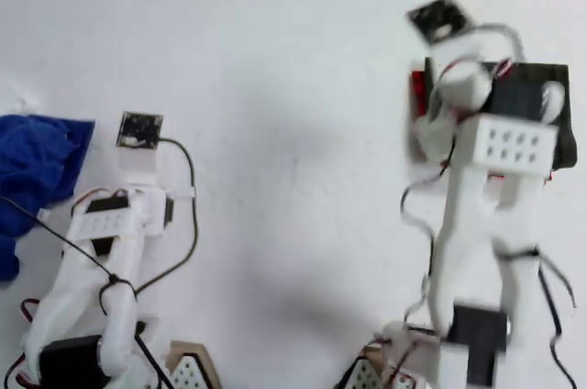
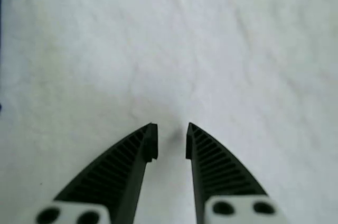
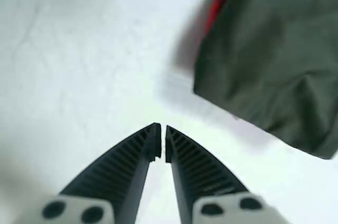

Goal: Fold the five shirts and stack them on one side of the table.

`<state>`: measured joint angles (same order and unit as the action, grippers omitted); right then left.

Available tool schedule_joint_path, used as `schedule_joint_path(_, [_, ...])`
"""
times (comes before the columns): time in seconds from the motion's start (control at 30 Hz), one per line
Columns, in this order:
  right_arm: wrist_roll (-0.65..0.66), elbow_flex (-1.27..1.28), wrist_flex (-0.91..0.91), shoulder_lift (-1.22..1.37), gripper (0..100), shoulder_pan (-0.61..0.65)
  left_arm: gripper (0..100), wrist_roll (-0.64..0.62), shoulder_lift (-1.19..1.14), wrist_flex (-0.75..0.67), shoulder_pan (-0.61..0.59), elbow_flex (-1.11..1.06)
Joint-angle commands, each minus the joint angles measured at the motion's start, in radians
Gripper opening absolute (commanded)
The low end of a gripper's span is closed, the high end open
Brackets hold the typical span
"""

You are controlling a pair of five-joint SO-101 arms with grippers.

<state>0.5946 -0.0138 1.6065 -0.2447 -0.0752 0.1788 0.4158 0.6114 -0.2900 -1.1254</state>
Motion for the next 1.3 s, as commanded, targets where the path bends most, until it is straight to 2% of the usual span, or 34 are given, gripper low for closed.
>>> schedule_joint_path(0.0, [-0.069,0.428,-0.231,-0.263,1.9,0.024,11,-0.006,0.015,-0.017,-0.003,0.004])
schedule_joint_path(0.17, [-0.097,0.839,-0.440,-0.479,2.5,0.024,11,-0.006,0.015,-0.017,-0.002,-0.004])
schedule_joint_path(0.33, [-0.101,1.096,-0.535,-0.596,2.1,0.024,11,-0.005,0.015,-0.017,-0.002,-0.004])
schedule_joint_path(0.57, [-0.101,1.433,-0.872,-0.670,2.0,0.021,11,0.002,0.015,-0.017,0.017,-0.008])
schedule_joint_path(0.87, [-0.101,1.468,-0.860,-0.763,2.0,0.022,11,0.000,0.032,-0.006,-0.012,0.012])
schedule_joint_path(0.97, [-0.101,1.481,-0.860,-0.786,2.0,0.022,11,0.000,0.097,0.121,-0.061,0.087])
schedule_joint_path(1.1, [-0.101,1.484,-0.858,-0.794,2.0,0.022,11,0.003,0.287,0.327,-0.081,0.159])
schedule_joint_path(1.27, [-0.101,1.484,-0.857,-0.796,2.0,0.022,12,0.003,0.651,0.358,-0.126,0.028])
